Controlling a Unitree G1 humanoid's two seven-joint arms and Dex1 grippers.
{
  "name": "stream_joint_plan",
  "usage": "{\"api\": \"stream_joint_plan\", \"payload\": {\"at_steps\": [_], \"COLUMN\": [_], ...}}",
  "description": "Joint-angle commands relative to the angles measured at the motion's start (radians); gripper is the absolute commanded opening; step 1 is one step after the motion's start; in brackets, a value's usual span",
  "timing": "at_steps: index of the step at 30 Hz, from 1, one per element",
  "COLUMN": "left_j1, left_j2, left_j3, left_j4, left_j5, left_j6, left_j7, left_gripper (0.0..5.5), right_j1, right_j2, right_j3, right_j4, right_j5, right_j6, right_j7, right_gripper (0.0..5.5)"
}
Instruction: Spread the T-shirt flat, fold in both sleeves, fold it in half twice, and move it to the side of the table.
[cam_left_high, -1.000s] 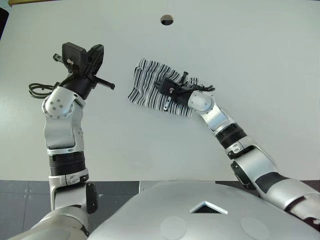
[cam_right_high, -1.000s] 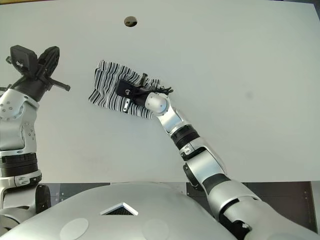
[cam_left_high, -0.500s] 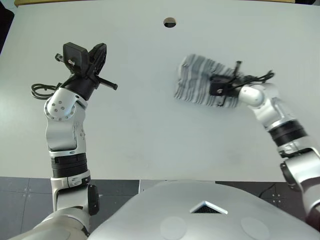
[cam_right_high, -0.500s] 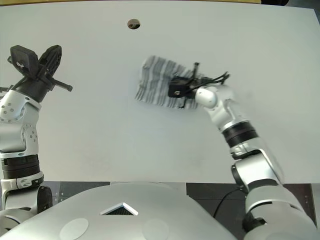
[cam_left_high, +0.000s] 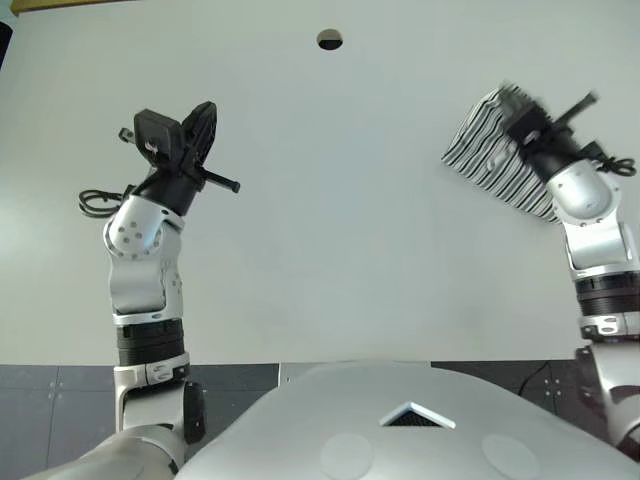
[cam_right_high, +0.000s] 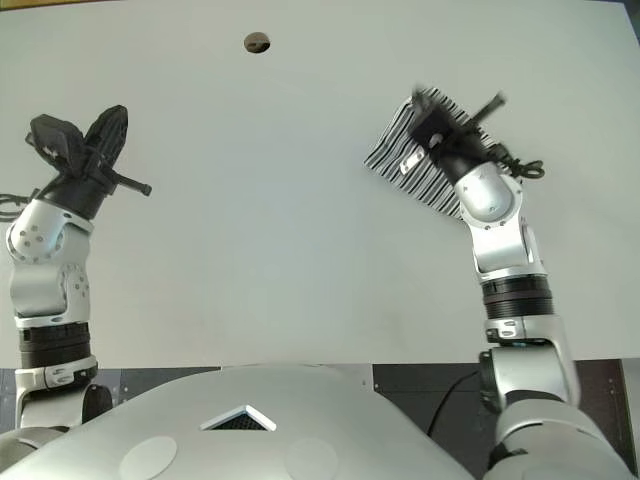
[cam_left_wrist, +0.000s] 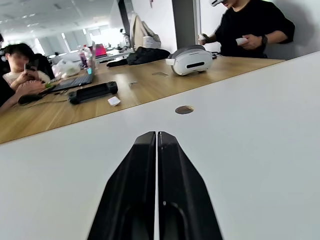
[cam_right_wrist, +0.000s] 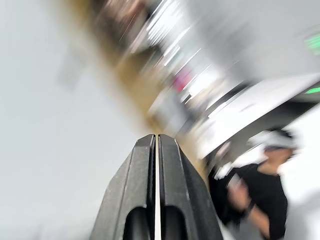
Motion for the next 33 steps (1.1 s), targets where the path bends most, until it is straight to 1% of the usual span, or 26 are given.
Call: {"api": "stream_joint_plan", "payload": {"at_steps": [1, 3, 7, 8, 13, 16, 18, 21, 22, 25, 28, 29, 32, 33], "left_j1": [0.158, 0.232, 0.297, 0.311, 0.348, 0.357, 0.358, 0.35, 0.349, 0.344, 0.343, 0.345, 0.354, 0.363], "left_j2": [-0.068, -0.085, -0.131, -0.132, -0.128, -0.152, -0.154, -0.144, -0.144, -0.154, -0.156, -0.153, -0.154, -0.157], "left_j3": [0.027, 0.033, 0.076, 0.077, 0.059, 0.083, 0.085, 0.081, 0.085, 0.109, 0.12, 0.117, 0.114, 0.115], "left_j4": [-0.023, -0.011, 0.057, 0.056, 0.039, 0.01, 0.01, 0.027, 0.033, 0.048, 0.056, 0.057, 0.052, 0.047], "left_j5": [0.04, 0.11, 0.124, 0.124, 0.082, 0.114, 0.14, 0.125, 0.12, 0.172, 0.209, 0.227, 0.237, 0.259], "left_j6": [-0.208, -0.345, -0.5, -0.533, -0.616, -0.706, -0.738, -0.732, -0.727, -0.692, -0.661, -0.662, -0.656, -0.667], "left_j7": [0.04, 0.073, 0.136, 0.136, 0.107, 0.153, 0.167, 0.167, 0.171, 0.22, 0.26, 0.267, 0.28, 0.29], "left_gripper": [0.11, 0.11, 0.11, 0.11, 0.11, 0.11, 0.11, 0.11, 0.11, 0.11, 0.11, 0.11, 0.11, 0.11], "right_j1": [0.269, 0.384, 0.601, 0.64, 0.761, 0.806, 0.833, 0.838, 0.83, 0.773, 0.757, 0.757, 0.723, 0.724], "right_j2": [0.122, 0.188, 0.259, 0.27, 0.315, 0.325, 0.345, 0.385, 0.388, 0.395, 0.417, 0.422, 0.411, 0.409], "right_j3": [-0.111, -0.155, -0.203, -0.211, -0.243, -0.226, -0.234, -0.274, -0.274, -0.312, -0.322, -0.32, -0.354, -0.345], "right_j4": [-0.196, -0.209, -0.152, -0.151, -0.198, -0.217, -0.219, -0.211, -0.202, -0.174, -0.173, -0.175, -0.155, -0.159], "right_j5": [0.123, 0.18, 0.149, 0.162, 0.27, 0.228, 0.207, 0.135, 0.124, 0.116, -0.022, -0.039, 0.1, 0.057], "right_j6": [-0.077, -0.084, -0.203, -0.197, -0.248, -0.332, -0.374, -0.421, -0.413, -0.299, -0.339, -0.34, -0.211, -0.226], "right_j7": [-0.088, -0.121, -0.151, -0.148, -0.116, -0.089, -0.092, -0.142, -0.146, -0.197, -0.252, -0.261, -0.255, -0.258], "right_gripper": [0.1, 0.1, 0.1, 0.1, 0.1, 0.1, 0.1, 0.1, 0.1, 0.1, 0.1, 0.1, 0.1, 0.1]}}
